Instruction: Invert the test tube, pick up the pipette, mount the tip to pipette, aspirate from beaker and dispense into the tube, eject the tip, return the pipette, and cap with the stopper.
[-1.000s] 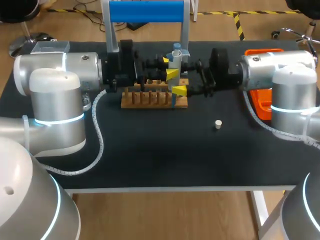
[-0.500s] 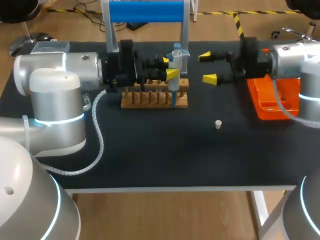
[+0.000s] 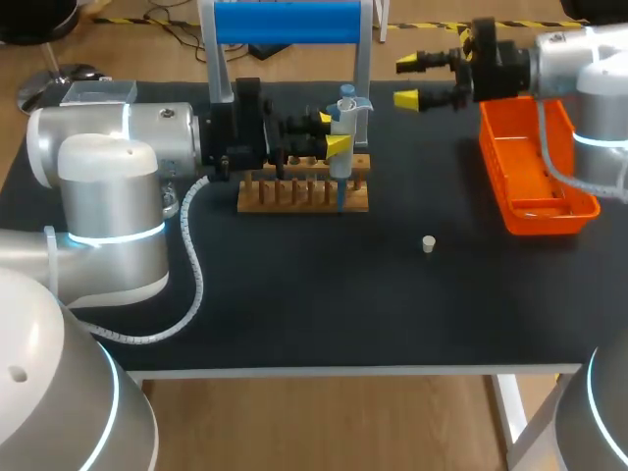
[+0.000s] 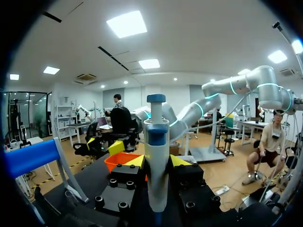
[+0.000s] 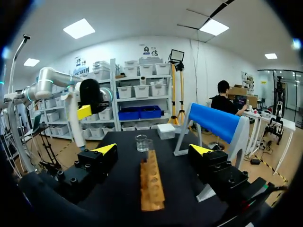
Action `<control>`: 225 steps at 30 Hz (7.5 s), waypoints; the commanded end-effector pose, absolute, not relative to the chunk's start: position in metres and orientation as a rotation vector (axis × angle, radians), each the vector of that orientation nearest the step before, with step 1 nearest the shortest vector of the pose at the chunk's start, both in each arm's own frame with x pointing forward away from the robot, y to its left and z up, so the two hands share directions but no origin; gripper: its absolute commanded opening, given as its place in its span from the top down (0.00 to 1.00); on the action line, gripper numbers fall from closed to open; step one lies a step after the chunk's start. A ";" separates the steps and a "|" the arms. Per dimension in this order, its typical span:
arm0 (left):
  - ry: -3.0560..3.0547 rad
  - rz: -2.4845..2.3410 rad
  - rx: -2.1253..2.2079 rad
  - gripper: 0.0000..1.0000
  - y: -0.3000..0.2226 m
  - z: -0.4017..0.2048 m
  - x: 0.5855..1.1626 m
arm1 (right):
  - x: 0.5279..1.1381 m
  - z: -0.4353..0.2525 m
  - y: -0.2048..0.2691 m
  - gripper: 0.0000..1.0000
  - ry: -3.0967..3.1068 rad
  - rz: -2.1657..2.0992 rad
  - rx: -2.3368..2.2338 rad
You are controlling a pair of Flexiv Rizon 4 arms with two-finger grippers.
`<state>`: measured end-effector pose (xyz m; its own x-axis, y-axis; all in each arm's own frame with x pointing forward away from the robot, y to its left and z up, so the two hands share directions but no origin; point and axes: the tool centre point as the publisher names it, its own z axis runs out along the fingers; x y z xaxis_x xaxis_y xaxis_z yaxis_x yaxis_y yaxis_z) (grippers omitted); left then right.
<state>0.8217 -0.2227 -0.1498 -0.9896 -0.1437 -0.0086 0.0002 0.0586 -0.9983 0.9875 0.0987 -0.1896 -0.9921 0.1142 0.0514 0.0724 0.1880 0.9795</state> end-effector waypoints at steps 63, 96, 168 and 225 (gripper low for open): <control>2.200 -1.891 -0.400 1.00 -0.150 -0.157 0.842 | 1.097 -0.173 0.155 0.00 2.489 1.785 0.151; 2.142 -1.579 -0.795 1.00 -0.015 -0.116 0.975 | 1.097 -0.173 0.155 0.00 2.489 1.785 0.151; 1.960 -1.129 -1.349 1.00 -0.049 -0.183 1.166 | 1.097 -0.173 0.155 0.00 2.489 1.785 0.151; 1.977 -1.138 -1.335 0.00 -0.062 -0.169 1.129 | 1.097 -0.173 0.155 0.00 2.489 1.785 0.151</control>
